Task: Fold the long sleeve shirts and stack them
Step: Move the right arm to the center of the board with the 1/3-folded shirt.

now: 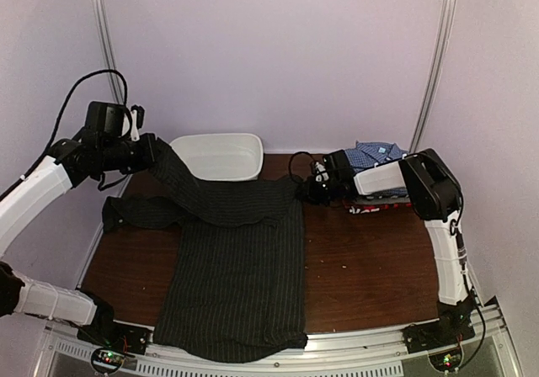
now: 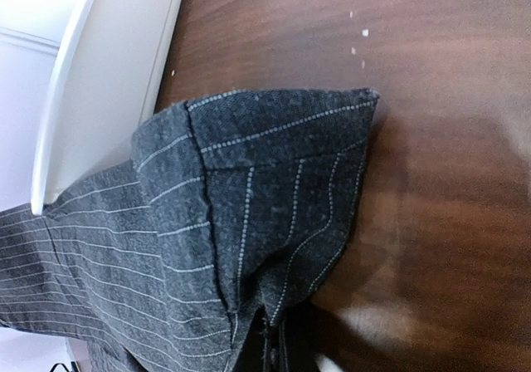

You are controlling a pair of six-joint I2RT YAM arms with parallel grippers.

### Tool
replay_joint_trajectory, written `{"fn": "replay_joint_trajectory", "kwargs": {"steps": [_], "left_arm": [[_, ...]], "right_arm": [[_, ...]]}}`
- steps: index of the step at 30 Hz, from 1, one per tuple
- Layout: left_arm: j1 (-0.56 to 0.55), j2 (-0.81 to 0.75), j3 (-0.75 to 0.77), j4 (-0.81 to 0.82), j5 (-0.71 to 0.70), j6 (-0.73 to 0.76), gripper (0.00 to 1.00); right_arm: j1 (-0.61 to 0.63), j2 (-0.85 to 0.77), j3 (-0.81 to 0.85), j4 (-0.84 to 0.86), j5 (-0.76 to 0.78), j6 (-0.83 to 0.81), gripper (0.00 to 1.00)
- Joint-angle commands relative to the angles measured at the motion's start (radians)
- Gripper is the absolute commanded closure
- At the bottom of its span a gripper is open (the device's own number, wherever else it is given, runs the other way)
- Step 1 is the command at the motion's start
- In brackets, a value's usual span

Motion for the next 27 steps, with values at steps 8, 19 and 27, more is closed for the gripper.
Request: {"fn": "replay_joint_trajectory", "kwargs": {"steps": [8,19,27], "left_arm": [[-0.014,0.138,-0.059,0.162,0.123,-0.003,1.00],[-0.076,0.187,-0.065,0.213,0.111,-0.012,1.00],[-0.185,0.259,-0.073,0.268,0.121,-0.025,1.00]], "right_arm": [[-0.064,0.105,0.254,-0.226,0.090,-0.073,0.91],[-0.034,-0.165,0.050,-0.288,0.169,-0.184,0.49],[0.099,-0.564,-0.376,-0.245,0.212,-0.233,0.43]]}}
